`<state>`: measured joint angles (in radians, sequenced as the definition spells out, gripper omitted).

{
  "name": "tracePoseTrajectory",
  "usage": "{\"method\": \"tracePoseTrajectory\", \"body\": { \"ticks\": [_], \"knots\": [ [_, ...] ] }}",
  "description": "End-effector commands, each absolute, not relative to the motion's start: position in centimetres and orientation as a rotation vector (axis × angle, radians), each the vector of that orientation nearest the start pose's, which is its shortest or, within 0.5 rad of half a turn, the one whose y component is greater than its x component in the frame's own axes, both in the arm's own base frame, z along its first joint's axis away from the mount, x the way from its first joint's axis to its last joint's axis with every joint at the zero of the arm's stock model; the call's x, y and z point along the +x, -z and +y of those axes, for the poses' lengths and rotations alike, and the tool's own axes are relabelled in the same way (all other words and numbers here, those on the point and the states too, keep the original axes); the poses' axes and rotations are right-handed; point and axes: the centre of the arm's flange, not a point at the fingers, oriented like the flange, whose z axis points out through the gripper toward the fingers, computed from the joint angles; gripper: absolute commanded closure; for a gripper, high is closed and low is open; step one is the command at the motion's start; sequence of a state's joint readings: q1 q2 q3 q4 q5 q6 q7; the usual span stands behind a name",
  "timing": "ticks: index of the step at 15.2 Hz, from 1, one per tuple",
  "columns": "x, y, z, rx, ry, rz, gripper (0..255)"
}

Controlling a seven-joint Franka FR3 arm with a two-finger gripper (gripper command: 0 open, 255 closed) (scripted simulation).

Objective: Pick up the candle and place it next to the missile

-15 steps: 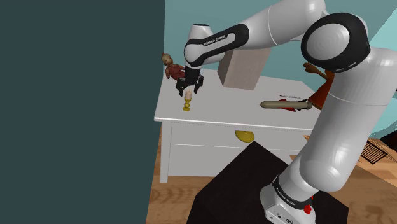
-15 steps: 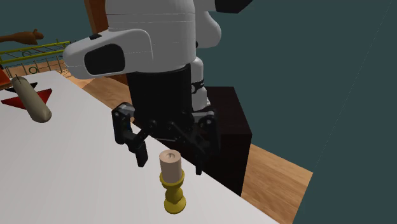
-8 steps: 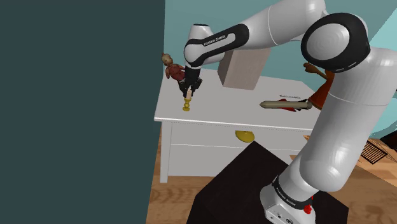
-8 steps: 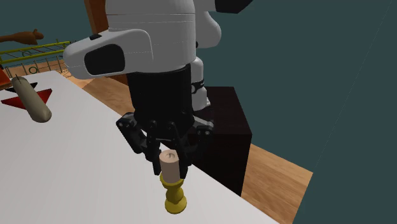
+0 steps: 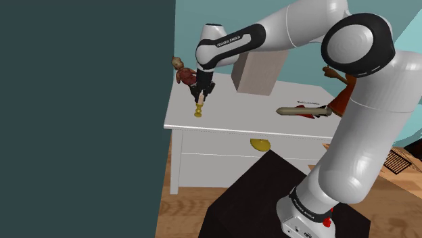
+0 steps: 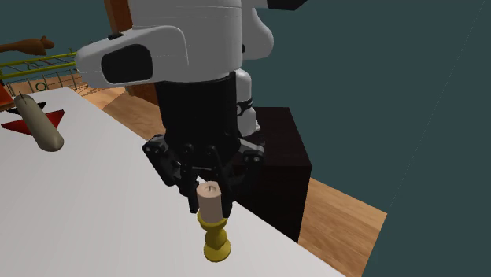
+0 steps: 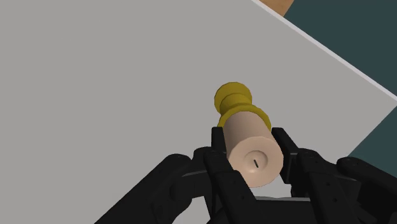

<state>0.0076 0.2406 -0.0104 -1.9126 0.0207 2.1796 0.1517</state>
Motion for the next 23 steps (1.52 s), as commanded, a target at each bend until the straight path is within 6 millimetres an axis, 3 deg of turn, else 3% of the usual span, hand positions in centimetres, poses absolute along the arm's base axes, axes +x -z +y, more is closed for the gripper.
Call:
{"method": "tracePoseTrajectory", "body": {
  "ticks": [1,23],
  "knots": [
    [61.2,-38.3,-0.1,-3.114,0.039,0.259,255],
    [61.2,-49.9,-0.1,-3.114,0.039,0.259,255]
  ]
}}
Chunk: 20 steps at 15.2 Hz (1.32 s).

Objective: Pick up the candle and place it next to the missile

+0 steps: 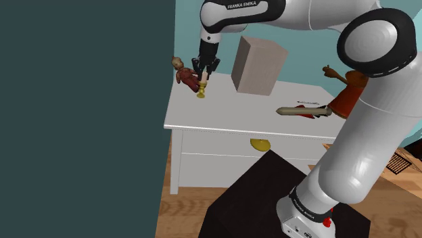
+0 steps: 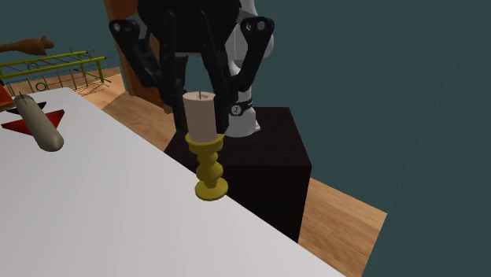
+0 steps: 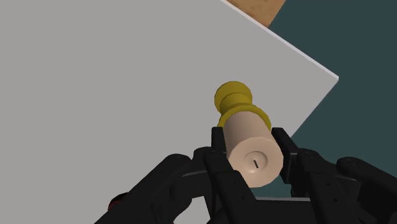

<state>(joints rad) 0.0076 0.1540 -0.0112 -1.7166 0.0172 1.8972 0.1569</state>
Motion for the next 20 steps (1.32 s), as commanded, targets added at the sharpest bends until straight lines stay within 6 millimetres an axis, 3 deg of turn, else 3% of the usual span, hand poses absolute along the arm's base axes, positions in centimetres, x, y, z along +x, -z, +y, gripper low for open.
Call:
{"method": "tracePoseTrajectory", "body": {
  "ticks": [1,13,20],
  "knots": [
    [61.2,-50.4,-0.1,-3.114,0.039,0.259,255],
    [61.2,-56.2,-0.1,-3.114,0.039,0.259,255],
    [57.7,-56.3,-8.6,-3.114,0.039,0.259,255]
  ]
}}
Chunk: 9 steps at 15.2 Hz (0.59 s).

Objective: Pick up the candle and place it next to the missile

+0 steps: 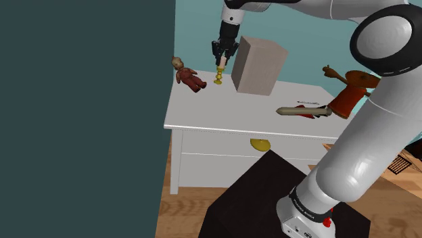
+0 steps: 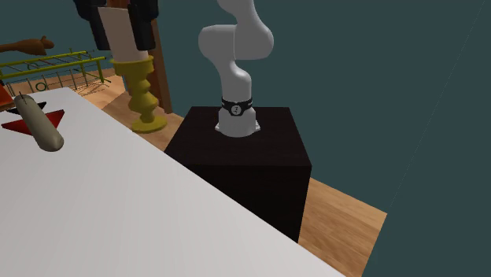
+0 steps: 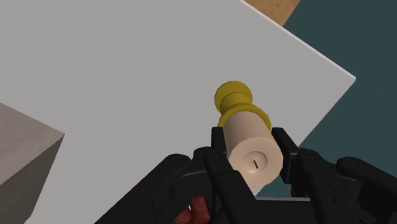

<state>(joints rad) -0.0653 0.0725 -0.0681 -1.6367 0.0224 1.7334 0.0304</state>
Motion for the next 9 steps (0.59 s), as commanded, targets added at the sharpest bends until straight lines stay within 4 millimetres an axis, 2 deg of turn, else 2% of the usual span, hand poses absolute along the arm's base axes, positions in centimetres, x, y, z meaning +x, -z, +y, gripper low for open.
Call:
{"method": "tracePoseTrajectory", "body": {
  "ticks": [1,9],
  "knots": [
    [57.2,-56.3,-9.8,-3.114,0.039,0.259,255],
    [53.1,-56.4,-19.6,-3.114,0.039,0.259,255]
  ]
}}
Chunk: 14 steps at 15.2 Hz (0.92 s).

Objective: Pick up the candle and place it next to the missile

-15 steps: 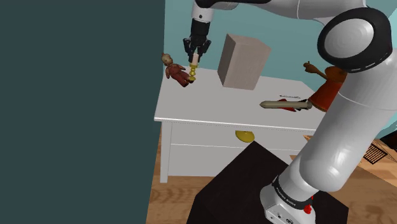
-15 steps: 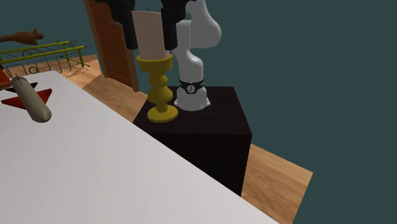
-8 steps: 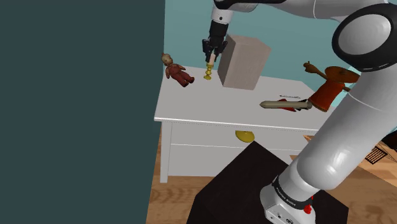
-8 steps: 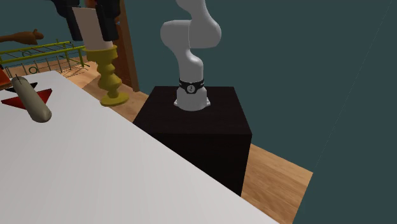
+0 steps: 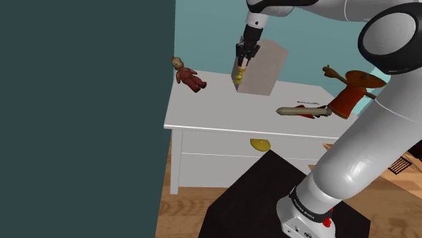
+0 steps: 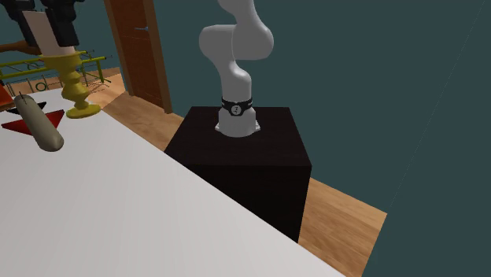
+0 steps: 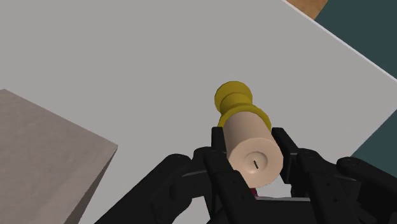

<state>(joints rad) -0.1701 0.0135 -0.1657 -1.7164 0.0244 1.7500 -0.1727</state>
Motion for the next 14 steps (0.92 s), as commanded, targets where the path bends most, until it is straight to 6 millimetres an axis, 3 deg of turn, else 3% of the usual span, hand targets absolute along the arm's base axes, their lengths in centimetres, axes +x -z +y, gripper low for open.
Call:
{"method": "tracePoseTrajectory", "body": {
  "ticks": [1,14],
  "knots": [
    [52.6,-56.4,-20.8,-3.114,0.039,0.259,255],
    [46.1,-56.5,-36.7,-3.114,0.039,0.259,255]
  ]
}}
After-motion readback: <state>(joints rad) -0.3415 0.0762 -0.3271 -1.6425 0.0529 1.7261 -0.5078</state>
